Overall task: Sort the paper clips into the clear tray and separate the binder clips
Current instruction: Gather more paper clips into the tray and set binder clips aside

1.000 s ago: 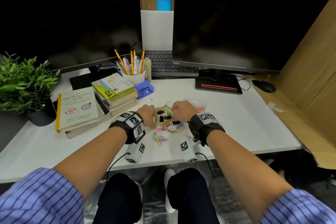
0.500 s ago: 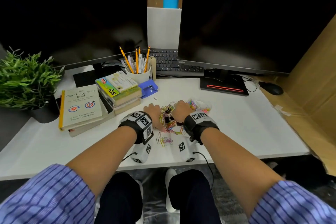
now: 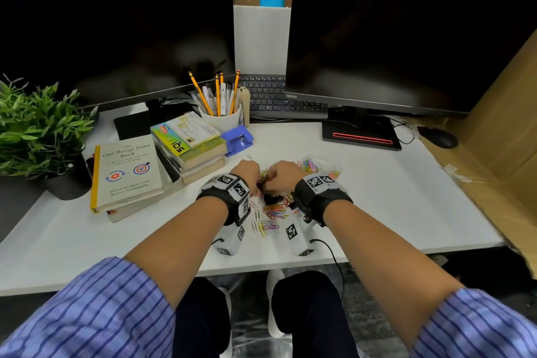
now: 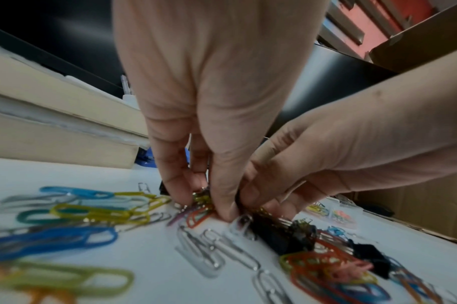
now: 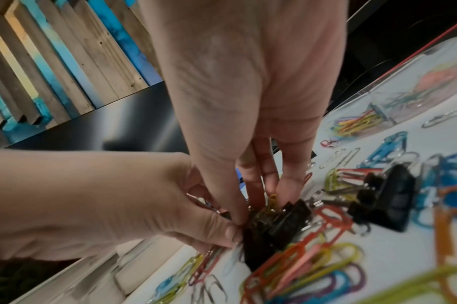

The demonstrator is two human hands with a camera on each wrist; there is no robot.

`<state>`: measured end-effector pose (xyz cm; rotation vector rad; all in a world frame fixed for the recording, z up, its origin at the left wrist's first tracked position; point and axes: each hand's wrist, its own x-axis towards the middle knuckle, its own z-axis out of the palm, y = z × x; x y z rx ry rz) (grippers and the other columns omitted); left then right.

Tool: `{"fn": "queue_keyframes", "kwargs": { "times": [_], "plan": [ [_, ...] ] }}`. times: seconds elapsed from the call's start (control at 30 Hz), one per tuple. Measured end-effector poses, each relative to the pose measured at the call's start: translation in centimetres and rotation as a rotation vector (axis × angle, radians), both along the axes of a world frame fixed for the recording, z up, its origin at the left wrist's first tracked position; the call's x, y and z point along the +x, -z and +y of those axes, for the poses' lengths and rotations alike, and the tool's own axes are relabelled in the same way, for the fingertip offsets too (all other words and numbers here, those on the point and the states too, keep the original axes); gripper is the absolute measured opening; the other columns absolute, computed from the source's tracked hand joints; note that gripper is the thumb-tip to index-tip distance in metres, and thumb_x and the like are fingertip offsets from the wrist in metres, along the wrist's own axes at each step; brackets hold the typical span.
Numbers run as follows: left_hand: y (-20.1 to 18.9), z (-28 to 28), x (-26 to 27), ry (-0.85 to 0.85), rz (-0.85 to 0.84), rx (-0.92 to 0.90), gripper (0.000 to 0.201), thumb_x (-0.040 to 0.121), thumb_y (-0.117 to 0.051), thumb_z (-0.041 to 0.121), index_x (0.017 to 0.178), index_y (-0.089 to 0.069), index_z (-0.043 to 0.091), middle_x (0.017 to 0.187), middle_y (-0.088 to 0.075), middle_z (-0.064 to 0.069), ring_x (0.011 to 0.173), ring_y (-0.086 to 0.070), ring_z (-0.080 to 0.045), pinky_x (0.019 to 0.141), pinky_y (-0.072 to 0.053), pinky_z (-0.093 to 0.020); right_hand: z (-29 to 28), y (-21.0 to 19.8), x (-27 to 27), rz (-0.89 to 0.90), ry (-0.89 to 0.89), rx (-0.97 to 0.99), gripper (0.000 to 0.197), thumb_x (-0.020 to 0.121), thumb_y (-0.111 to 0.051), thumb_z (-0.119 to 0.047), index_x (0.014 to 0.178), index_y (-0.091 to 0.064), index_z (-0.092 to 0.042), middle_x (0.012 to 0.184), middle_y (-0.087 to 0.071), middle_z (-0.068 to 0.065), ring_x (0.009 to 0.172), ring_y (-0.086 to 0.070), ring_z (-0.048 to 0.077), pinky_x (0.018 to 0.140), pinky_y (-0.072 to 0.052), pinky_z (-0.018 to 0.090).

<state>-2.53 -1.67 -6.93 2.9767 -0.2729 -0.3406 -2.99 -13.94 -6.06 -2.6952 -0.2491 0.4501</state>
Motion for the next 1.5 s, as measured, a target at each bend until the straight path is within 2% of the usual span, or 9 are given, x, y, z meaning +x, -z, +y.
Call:
{"fn": "queue_keyframes", "kwargs": {
  "times": [0.1, 0.27, 0.53, 0.73, 1.03, 1.13, 1.23, 1.37, 1.5],
  "plan": [
    [0.2, 0.1, 0.2, -0.016, -0.011, -0.009, 0.038, 0.082, -0.070, 0.019, 0.114, -0.062, 0.000, 0.120, -0.061, -0.015, 0.114, -0.057, -0.030, 0.096, -0.049, -0.035, 0.4, 0.1, 0.0, 0.002, -0.007, -0.022, 0.031, 0.078, -0.071, -0.025, 0.103, -0.069, -0.006, 0.099, -0.067, 0.009, 0.084, -0.057, 0.021, 0.061, -0.042, 0.021],
    [0.3, 0.1, 0.2, -0.035, -0.002, 0.005, 0.030, 0.087, -0.062, 0.009, 0.116, -0.061, 0.000, 0.123, -0.060, -0.016, 0.115, -0.058, -0.031, 0.096, -0.049, -0.035, -0.3, -0.1, 0.3, -0.018, -0.017, -0.057, 0.043, 0.078, -0.072, -0.019, 0.118, -0.061, -0.008, 0.123, -0.060, 0.009, 0.113, -0.057, 0.025, 0.087, -0.044, 0.026],
    [0.6, 0.0, 0.2, -0.003, -0.074, 0.026, 0.029, 0.096, -0.041, 0.004, 0.120, -0.055, -0.002, 0.126, -0.058, -0.019, 0.119, -0.055, -0.033, 0.098, -0.044, -0.036, 0.1, -0.2, 0.0, -0.018, -0.083, -0.045, 0.058, 0.077, -0.074, -0.029, 0.130, -0.054, -0.014, 0.128, -0.057, 0.008, 0.118, -0.053, 0.025, 0.085, -0.038, 0.025],
    [0.4, -0.2, 0.0, 0.037, -0.072, 0.073, 0.029, 0.097, -0.040, 0.005, 0.119, -0.056, -0.003, 0.126, -0.059, -0.020, 0.118, -0.056, -0.033, 0.096, -0.046, -0.035, 0.2, 0.0, 0.1, -0.061, -0.074, -0.039, 0.039, 0.080, -0.069, -0.015, 0.117, -0.063, -0.009, 0.119, -0.063, 0.011, 0.108, -0.059, 0.026, 0.077, -0.041, 0.025],
    [0.2, 0.2, -0.1, 0.051, 0.000, 0.031, 0.046, 0.086, -0.065, 0.019, 0.126, -0.051, 0.000, 0.129, -0.056, -0.016, 0.120, -0.054, -0.029, 0.094, -0.046, -0.032, -0.2, 0.1, 0.4, -0.056, -0.096, -0.139, 0.029, 0.081, -0.068, -0.017, 0.108, -0.064, -0.006, 0.113, -0.064, 0.013, 0.087, -0.056, 0.023, 0.067, -0.045, 0.027],
    [0.4, 0.2, 0.0, 0.045, 0.006, 0.045, 0.041, 0.086, -0.065, 0.016, 0.123, -0.055, 0.000, 0.127, -0.058, -0.016, 0.118, -0.056, -0.028, 0.093, -0.047, -0.031, -0.8, -0.8, 0.8, -0.033, -0.091, -0.144, 0.028, 0.087, -0.063, -0.016, 0.111, -0.065, -0.003, 0.117, -0.064, 0.014, 0.088, -0.058, 0.023, 0.076, -0.049, 0.030],
    [0.1, -0.1, 0.0, 0.051, 0.034, 0.051, 0.032, 0.085, -0.066, 0.014, 0.113, -0.058, 0.002, 0.124, -0.060, -0.015, 0.115, -0.058, -0.028, 0.092, -0.048, -0.030, -1.4, -1.3, 1.3, -0.049, -0.040, -0.198, 0.027, 0.088, -0.062, -0.015, 0.111, -0.067, -0.001, 0.113, -0.067, 0.016, 0.089, -0.060, 0.024, 0.073, -0.049, 0.027],
    [0.2, -0.2, 0.1, 0.053, 0.006, 0.055, 0.033, 0.084, -0.064, 0.011, 0.115, -0.059, 0.001, 0.121, -0.061, -0.016, 0.113, -0.059, -0.029, 0.091, -0.049, -0.032, -1.3, -1.2, 1.4, -0.117, -0.037, -0.308, 0.031, 0.088, -0.060, -0.014, 0.117, -0.063, -0.003, 0.121, -0.061, 0.015, 0.110, -0.059, 0.030, 0.094, -0.050, 0.035],
    [0.0, -0.4, -0.2, 0.069, -0.002, 0.090, 0.014, 0.084, -0.065, 0.014, 0.092, -0.062, 0.003, 0.116, -0.064, -0.018, 0.108, -0.062, -0.031, 0.087, -0.049, -0.033, 0.0, -1.3, 0.9, -0.152, -0.172, -0.289, 0.040, 0.089, -0.051, -0.003, 0.128, -0.056, -0.009, 0.130, -0.050, 0.014, 0.122, -0.049, 0.031, 0.100, -0.045, 0.037]
  ]
}}
